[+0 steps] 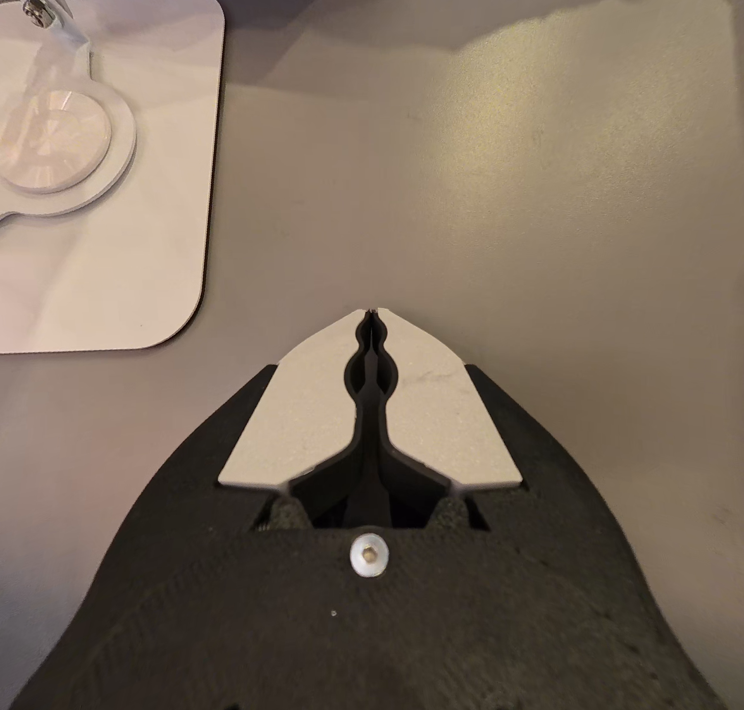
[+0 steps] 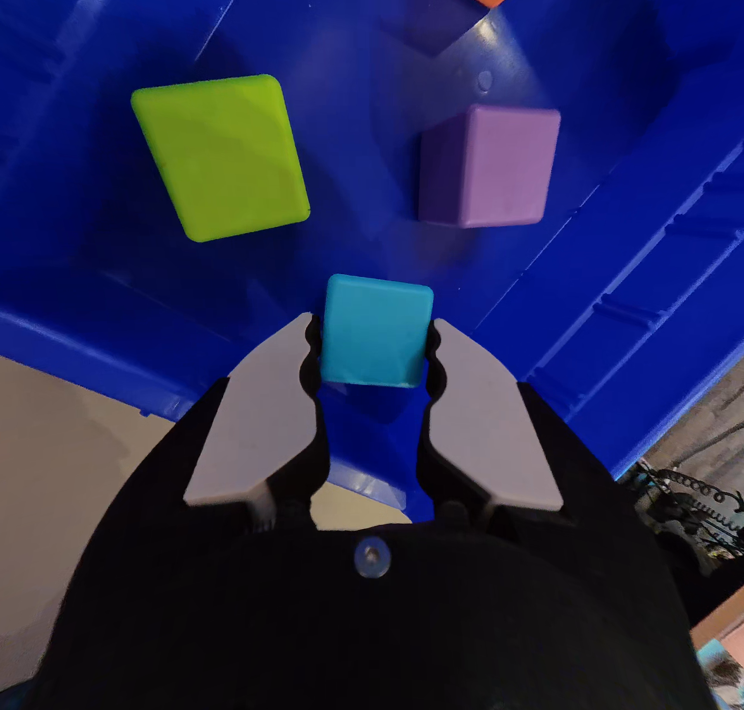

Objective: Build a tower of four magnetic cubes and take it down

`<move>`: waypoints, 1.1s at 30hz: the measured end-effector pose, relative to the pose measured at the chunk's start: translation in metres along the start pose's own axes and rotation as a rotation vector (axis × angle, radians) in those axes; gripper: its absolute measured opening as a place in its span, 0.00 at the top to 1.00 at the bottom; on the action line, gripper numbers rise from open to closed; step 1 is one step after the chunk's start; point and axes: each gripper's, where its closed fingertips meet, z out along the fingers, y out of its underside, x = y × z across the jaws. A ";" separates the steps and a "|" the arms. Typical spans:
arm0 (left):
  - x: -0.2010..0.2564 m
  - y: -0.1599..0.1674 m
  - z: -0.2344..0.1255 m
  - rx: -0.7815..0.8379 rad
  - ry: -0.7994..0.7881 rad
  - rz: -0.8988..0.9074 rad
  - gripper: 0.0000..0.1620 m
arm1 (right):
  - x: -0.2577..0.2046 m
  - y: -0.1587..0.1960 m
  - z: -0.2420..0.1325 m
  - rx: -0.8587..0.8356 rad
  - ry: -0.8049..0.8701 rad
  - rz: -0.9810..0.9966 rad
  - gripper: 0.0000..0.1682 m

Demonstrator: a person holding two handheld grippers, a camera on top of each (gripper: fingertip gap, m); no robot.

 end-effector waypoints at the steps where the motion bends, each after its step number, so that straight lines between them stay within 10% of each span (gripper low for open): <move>1: 0.000 0.000 0.000 0.000 0.000 0.000 1.00 | 0.000 0.000 0.000 0.002 -0.005 0.005 0.70; 19: 0.000 0.000 0.000 0.000 -0.007 0.010 1.00 | 0.010 -0.021 -0.067 0.222 0.082 0.009 0.75; 24: -0.007 -0.003 -0.001 0.022 -0.054 0.012 1.00 | -0.046 -0.056 -0.130 0.459 -0.010 -0.152 0.99; 33: -0.051 -0.016 -0.015 0.093 -0.345 -0.038 1.00 | -0.180 -0.098 -0.177 0.684 -0.229 -0.482 1.00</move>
